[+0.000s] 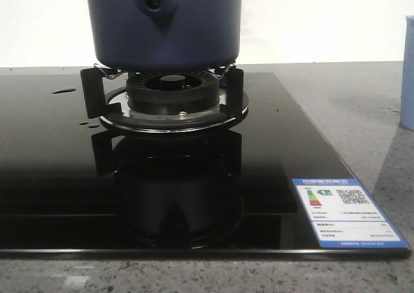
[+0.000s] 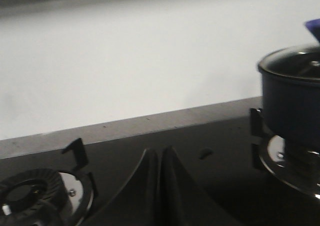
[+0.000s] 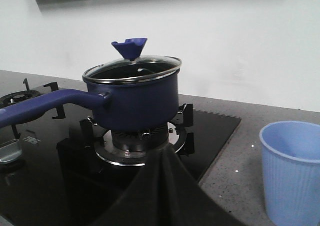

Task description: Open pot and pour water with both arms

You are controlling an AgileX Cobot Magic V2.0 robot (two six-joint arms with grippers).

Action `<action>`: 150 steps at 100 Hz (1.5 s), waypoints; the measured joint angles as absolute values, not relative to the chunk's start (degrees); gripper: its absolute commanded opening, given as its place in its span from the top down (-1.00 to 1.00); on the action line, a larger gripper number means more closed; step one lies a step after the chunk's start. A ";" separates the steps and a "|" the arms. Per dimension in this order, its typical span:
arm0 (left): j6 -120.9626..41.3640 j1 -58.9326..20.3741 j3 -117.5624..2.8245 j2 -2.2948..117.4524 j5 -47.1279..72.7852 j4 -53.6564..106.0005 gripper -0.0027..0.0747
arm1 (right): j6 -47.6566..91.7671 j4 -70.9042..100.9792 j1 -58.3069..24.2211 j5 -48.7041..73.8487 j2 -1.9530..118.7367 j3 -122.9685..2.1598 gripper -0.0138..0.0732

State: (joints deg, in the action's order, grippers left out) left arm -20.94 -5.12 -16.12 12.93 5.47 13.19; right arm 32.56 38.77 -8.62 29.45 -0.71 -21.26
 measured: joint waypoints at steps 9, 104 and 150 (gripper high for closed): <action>-11.14 -5.12 -10.43 12.93 -3.65 2.75 0.98 | 32.56 38.77 -8.62 29.45 -0.71 -21.26 0.84; -2.83 -5.12 0.07 2.33 18.07 -0.54 0.98 | 32.56 38.77 -8.62 29.45 -0.71 -21.26 0.84; -2.83 -5.12 0.07 2.33 18.16 -0.51 0.98 | 32.56 38.77 -8.62 29.45 -0.71 -21.26 0.84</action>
State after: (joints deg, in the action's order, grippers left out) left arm -2.83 -5.12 0.07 2.33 18.16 -0.51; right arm 32.56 38.77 -8.62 29.45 -0.71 -21.26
